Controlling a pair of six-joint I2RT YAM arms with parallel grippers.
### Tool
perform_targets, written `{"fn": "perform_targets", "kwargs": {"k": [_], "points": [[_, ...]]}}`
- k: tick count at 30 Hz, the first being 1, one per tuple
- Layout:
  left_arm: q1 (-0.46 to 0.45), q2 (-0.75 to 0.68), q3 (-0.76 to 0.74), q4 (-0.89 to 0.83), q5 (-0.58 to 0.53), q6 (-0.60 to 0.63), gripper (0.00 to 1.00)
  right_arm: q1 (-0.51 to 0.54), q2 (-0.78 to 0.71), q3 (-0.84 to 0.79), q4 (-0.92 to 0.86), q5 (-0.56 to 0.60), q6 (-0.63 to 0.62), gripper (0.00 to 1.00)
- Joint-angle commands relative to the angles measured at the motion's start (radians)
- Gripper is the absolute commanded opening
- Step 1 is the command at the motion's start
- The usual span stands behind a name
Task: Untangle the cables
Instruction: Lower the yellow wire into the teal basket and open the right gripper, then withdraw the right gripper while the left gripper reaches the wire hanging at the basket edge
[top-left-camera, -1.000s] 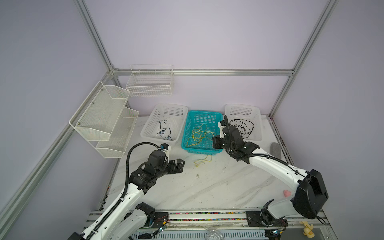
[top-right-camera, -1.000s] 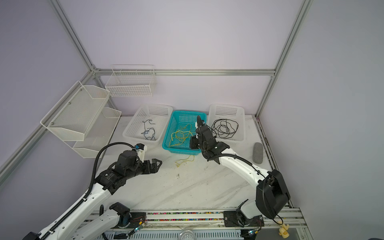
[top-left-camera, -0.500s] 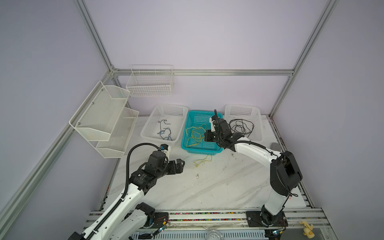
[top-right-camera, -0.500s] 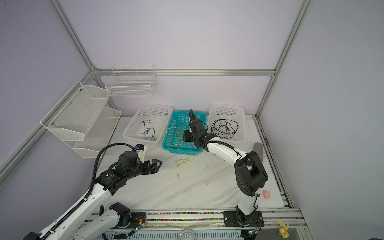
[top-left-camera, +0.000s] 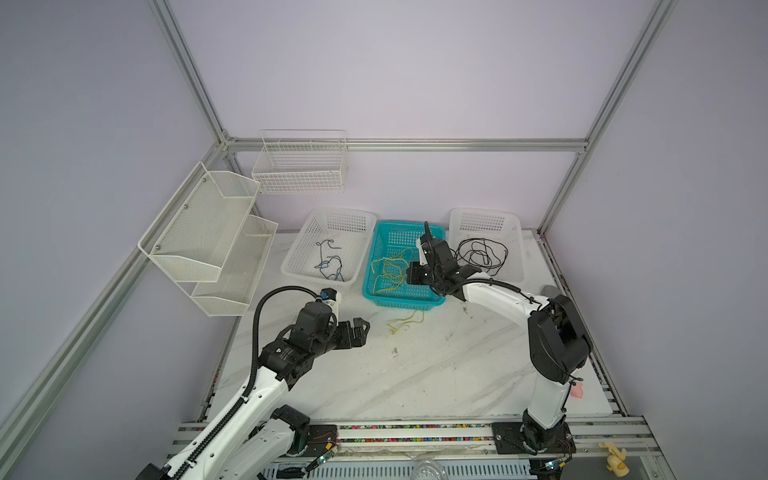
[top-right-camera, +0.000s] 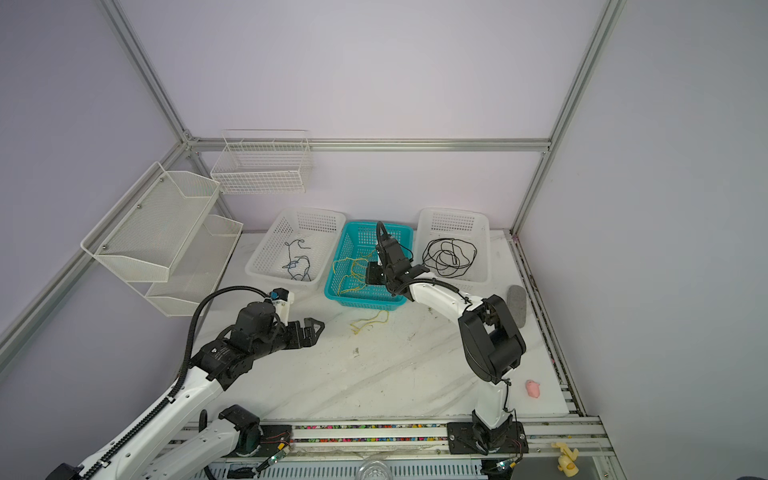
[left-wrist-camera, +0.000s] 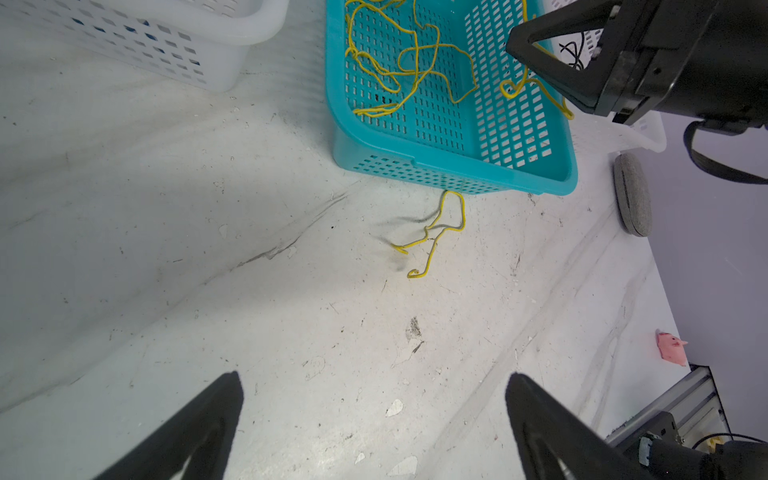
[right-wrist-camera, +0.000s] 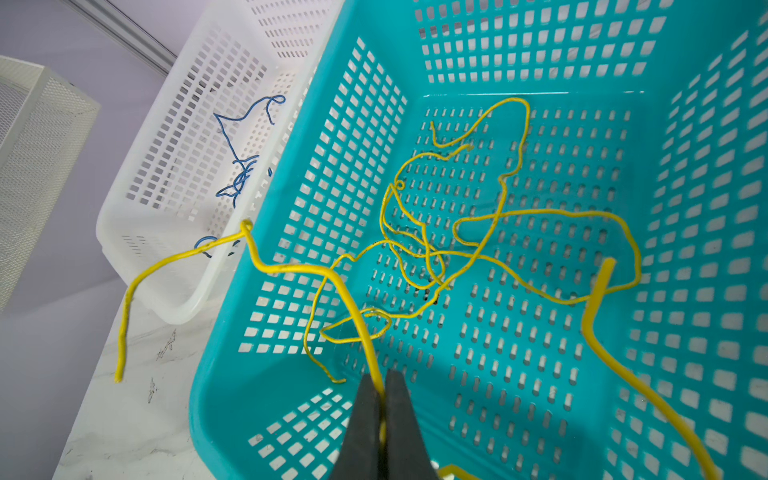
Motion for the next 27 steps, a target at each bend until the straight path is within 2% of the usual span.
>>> {"fn": "perform_targets", "kwargs": {"k": [1, 16, 20, 27], "points": [[-0.005, -0.004, -0.04, 0.035, 0.011, -0.005, 1.0, -0.009, 0.003, 0.025, 0.01, -0.004, 0.01, 0.07], [-0.005, -0.003, -0.04, 0.035, 0.014, -0.006, 1.0, -0.011, -0.027, 0.019, 0.002, 0.006, 0.018, 0.26], [-0.005, 0.003, -0.04, 0.036, 0.017, -0.011, 1.0, -0.012, -0.067, 0.008, 0.002, 0.017, 0.018, 0.36], [-0.019, 0.034, -0.066, 0.112, 0.021, -0.044, 1.0, -0.011, -0.207, -0.059, 0.01, 0.063, -0.001, 0.59]]}}
